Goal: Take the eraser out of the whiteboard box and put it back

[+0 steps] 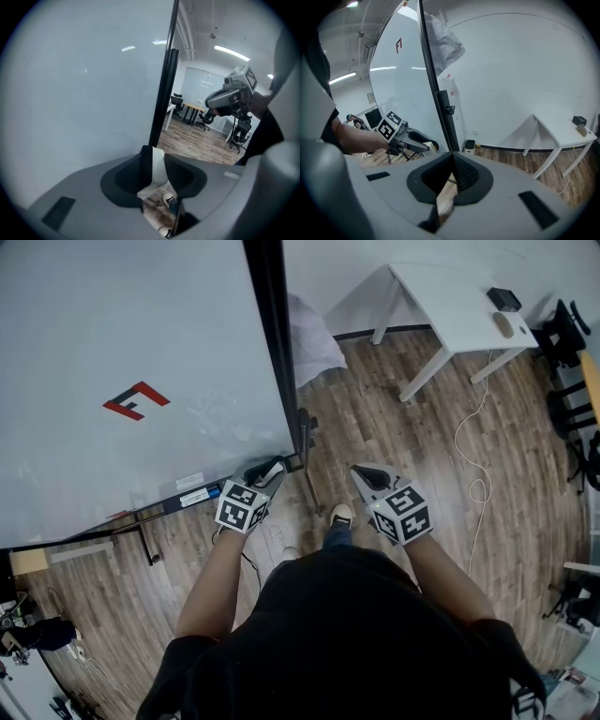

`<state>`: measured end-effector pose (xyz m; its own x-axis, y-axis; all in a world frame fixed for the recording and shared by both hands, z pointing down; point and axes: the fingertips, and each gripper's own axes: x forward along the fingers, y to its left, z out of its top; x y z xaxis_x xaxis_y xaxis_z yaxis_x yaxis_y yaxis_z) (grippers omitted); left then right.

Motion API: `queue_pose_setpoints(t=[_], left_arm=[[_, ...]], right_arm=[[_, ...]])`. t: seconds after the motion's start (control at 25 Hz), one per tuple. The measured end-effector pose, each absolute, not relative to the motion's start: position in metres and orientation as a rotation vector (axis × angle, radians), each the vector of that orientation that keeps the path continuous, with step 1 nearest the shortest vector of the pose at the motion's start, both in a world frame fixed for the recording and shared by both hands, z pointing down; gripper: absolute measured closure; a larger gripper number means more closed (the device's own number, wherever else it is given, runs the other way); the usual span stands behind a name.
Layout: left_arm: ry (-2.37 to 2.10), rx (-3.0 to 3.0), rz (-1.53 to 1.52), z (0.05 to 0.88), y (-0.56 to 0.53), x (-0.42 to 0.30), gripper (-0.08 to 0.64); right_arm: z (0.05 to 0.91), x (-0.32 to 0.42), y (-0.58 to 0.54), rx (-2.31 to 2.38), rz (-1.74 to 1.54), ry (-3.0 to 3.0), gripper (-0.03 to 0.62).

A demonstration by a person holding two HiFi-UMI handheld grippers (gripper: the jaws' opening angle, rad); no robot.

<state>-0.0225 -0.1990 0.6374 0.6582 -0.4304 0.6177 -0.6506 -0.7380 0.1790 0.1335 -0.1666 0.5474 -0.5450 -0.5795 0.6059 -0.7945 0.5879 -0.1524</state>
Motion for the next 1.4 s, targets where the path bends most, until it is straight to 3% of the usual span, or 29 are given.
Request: queue_pose_setpoints(t=[1.4], left_arm=[[-0.969,2.624,0.664,0.537,-0.166,-0.059,0.402]], right_arm=[[0.533,0.094,-0.145,1.048,0.519,-2.374,0.598]])
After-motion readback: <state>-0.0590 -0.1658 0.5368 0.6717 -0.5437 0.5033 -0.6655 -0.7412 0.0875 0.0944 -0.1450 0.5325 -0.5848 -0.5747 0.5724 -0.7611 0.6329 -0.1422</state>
